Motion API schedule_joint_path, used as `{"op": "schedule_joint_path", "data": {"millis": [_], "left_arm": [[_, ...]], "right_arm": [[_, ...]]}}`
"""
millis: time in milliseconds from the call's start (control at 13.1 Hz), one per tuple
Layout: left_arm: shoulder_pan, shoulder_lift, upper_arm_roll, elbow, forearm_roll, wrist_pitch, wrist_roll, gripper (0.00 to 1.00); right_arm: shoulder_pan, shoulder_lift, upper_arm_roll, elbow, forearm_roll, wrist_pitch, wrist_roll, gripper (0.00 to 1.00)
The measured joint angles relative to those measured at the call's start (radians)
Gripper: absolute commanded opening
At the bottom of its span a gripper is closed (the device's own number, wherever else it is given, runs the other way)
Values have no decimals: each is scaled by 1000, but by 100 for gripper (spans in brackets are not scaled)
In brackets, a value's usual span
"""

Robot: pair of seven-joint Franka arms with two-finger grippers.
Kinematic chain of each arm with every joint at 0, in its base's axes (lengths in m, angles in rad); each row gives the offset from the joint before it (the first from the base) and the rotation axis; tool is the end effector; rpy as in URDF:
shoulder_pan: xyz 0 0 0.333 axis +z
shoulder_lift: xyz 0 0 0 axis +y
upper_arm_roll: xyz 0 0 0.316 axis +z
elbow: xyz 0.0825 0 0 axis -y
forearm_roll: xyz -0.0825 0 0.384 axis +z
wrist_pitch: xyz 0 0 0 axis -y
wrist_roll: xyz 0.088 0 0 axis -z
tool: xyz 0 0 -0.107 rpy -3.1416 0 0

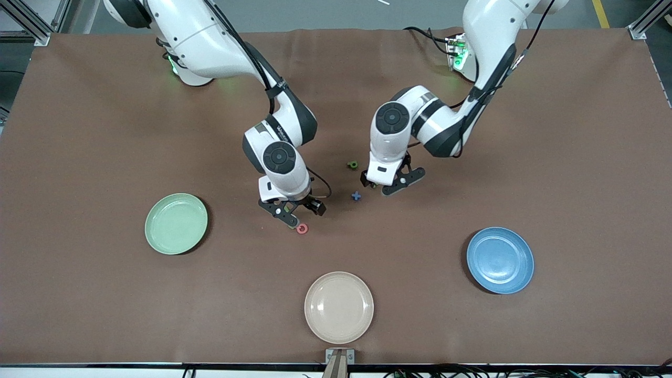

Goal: Sort upper and lower case letters into plates

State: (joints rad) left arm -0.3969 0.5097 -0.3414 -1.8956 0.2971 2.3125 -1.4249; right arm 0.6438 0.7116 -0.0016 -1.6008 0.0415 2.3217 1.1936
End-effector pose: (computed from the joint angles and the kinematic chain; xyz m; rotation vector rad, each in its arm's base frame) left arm 0.4737 -0.4094 0.2412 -2.9729 -0.7824 -0.0278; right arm 0.5574 0.4180 0.2137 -2.9865 0.8899 0.0276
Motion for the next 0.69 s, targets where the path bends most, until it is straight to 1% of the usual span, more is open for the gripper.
{"op": "schedule_joint_path", "data": {"millis": [153,229,459,535,612,688], "left_arm": [[-8,40,0,1,22,41,-69,85],[-9,54,0,2,23,48,-77,81],[-9,79,0,3,23,53,-93,74],[-9,87,0,3,23,65,-98,71],[-9,94,0,3,23,79,-103,70],[-9,101,0,4,23,90,-107,69]], "right_arm": [[6,13,0,0,-4,6,1,86],[10,16,0,0,-4,13,1,82],[26,34,0,0,-4,39,2,69],[32,42,0,0,-4,52,7,68],[36,50,0,0,-4,64,13,65],[39,56,0,0,-5,70,17,58]]}}
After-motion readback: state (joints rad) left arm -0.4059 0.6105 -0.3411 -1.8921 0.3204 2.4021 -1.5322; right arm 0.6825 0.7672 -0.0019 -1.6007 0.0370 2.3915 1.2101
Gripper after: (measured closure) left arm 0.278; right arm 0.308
